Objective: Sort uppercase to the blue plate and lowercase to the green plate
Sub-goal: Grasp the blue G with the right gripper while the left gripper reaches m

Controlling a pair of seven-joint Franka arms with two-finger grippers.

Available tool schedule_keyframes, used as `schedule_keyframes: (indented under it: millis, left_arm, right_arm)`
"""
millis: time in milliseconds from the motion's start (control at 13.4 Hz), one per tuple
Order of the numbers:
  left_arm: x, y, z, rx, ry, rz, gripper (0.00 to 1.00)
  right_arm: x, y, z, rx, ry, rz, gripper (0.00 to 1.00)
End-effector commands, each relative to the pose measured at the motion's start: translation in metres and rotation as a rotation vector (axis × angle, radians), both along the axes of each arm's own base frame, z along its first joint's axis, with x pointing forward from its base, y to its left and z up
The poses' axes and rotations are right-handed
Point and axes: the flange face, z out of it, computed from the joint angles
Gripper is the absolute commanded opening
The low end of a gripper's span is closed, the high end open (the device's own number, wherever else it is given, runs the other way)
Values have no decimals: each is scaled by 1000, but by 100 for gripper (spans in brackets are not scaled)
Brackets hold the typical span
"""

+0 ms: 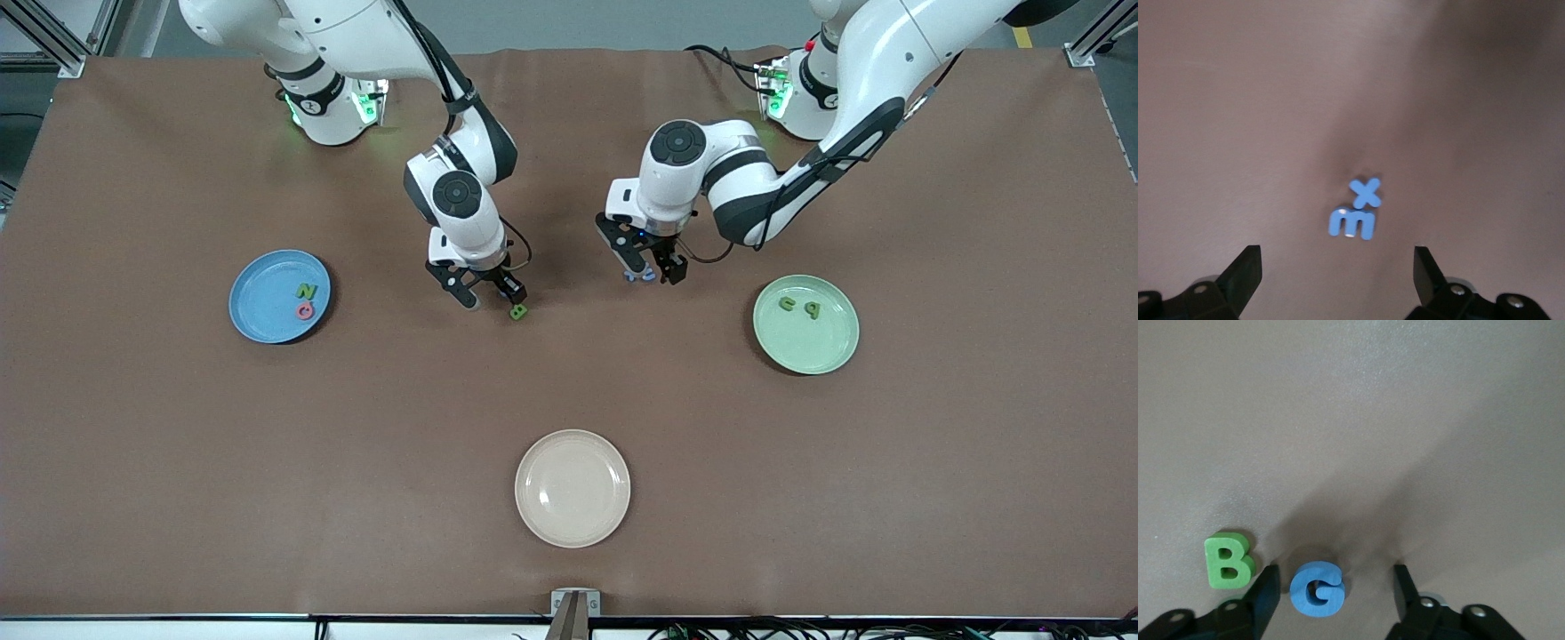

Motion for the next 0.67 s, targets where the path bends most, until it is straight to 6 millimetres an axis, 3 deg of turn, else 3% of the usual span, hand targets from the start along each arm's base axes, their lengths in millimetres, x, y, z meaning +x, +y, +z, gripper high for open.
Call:
schedule_keyframes:
  millis: [0, 298, 521, 595]
  left_arm:
    - [8, 3, -13, -13, 27, -29, 100]
    - [12, -11, -27, 4, 21, -33, 100]
    - [9, -23, -45, 44, 10, -49, 99]
    - [8, -22, -48, 45, 16, -49, 98]
  right_arm:
    - [0, 3, -3, -6, 4, -14, 72]
    - [0, 3, -3, -6, 5, -17, 49]
    - [0, 3, -3, -5, 6, -26, 41]
    - [0, 3, -4, -7, 6, -25, 34]
